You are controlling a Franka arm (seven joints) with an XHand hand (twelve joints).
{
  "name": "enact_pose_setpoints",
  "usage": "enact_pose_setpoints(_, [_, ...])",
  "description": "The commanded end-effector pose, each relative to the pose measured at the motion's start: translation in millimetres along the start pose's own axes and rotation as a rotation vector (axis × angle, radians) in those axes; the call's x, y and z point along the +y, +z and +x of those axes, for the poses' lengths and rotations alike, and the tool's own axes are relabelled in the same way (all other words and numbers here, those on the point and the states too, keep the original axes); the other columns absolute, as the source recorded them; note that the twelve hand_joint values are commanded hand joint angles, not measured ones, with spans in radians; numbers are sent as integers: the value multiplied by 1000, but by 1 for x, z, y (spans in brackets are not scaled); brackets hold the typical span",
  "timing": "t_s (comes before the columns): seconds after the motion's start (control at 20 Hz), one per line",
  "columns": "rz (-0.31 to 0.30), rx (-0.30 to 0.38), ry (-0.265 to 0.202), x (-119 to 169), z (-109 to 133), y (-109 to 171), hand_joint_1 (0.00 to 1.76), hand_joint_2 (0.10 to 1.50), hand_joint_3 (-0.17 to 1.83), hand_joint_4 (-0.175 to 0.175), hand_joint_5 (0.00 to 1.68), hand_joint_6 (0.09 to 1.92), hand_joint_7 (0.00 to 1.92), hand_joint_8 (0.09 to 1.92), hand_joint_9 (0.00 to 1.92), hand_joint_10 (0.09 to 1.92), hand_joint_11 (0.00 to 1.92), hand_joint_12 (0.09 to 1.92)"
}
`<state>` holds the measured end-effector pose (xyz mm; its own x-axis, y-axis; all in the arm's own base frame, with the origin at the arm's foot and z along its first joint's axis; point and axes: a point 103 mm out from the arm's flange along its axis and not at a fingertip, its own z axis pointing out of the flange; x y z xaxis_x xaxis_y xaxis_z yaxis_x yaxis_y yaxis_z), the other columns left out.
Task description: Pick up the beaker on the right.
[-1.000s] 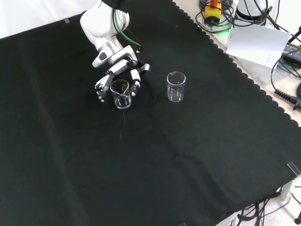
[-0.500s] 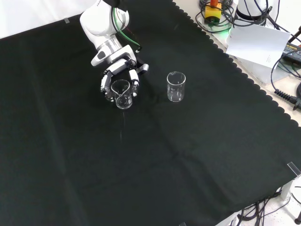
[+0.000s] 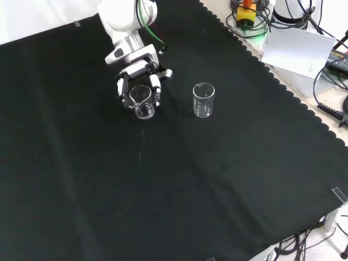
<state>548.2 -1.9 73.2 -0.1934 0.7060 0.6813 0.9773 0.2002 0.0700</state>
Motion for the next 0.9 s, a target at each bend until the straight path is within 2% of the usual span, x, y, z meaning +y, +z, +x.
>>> enact_pose_setpoints(0.05, [-41,-174,-62,-7,29,-51,1434,612,629,-175,1350,479,1312,607,1537,207,1417,599])
enact_pose_setpoints(0.2, [-8,-197,-72,-18,36,-63,1437,591,645,-175,1397,395,1350,541,1597,88,1454,580])
enact_pose_setpoints(0.55, [3,-219,-50,-59,44,-82,1438,577,663,-175,1415,363,1359,536,1626,87,1481,572])
enact_pose_setpoints(0.75, [10,-240,-32,-92,51,-93,1344,560,694,-175,1492,233,1547,195,1758,87,1516,532])
enact_pose_setpoints(0.9, [27,-275,-23,-111,59,-98,1337,557,697,-175,1508,202,1578,135,1774,87,1523,523])
